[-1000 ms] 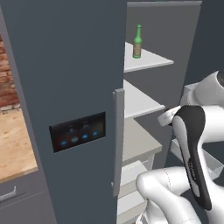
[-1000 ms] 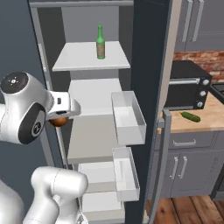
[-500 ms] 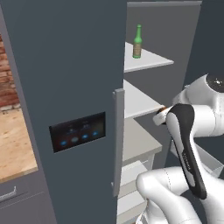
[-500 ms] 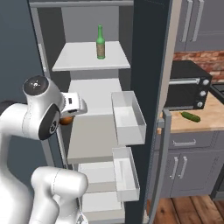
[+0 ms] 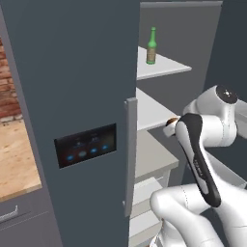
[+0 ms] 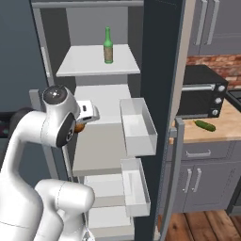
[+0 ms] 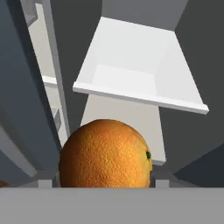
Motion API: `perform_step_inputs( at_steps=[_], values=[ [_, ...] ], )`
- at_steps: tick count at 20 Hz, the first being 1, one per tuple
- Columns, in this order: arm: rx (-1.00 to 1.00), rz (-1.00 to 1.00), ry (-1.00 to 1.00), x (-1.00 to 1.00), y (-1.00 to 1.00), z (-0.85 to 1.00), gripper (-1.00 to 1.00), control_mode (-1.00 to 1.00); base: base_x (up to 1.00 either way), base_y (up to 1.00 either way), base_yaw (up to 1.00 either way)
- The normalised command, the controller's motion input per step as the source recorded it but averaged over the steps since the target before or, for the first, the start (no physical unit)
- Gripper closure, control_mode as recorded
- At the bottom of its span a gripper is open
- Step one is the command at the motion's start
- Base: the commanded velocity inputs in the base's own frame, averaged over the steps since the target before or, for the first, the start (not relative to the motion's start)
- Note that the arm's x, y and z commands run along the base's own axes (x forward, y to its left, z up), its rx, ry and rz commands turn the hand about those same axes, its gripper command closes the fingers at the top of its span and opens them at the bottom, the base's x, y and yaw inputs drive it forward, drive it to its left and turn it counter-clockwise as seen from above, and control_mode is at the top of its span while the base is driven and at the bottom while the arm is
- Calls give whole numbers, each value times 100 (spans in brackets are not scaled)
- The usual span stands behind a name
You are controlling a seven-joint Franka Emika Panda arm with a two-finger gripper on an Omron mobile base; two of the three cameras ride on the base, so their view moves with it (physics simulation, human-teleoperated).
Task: Place the beer on the top shelf of the fridge to keep it out of children's reach, and place the cucumber and orange on lower shelves for easy access.
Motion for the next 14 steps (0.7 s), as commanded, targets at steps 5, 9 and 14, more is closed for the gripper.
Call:
perform_step_inputs(
  at_steps=[5, 9, 14],
  values=[
    [0, 3, 0, 49, -3, -18, 100, -100, 0, 0, 0],
    [0, 4, 0, 48, -5, -21, 100, -100, 0, 0, 0],
    [2, 5, 0, 47, -11, -17, 100, -100, 0, 0, 0]
  ],
)
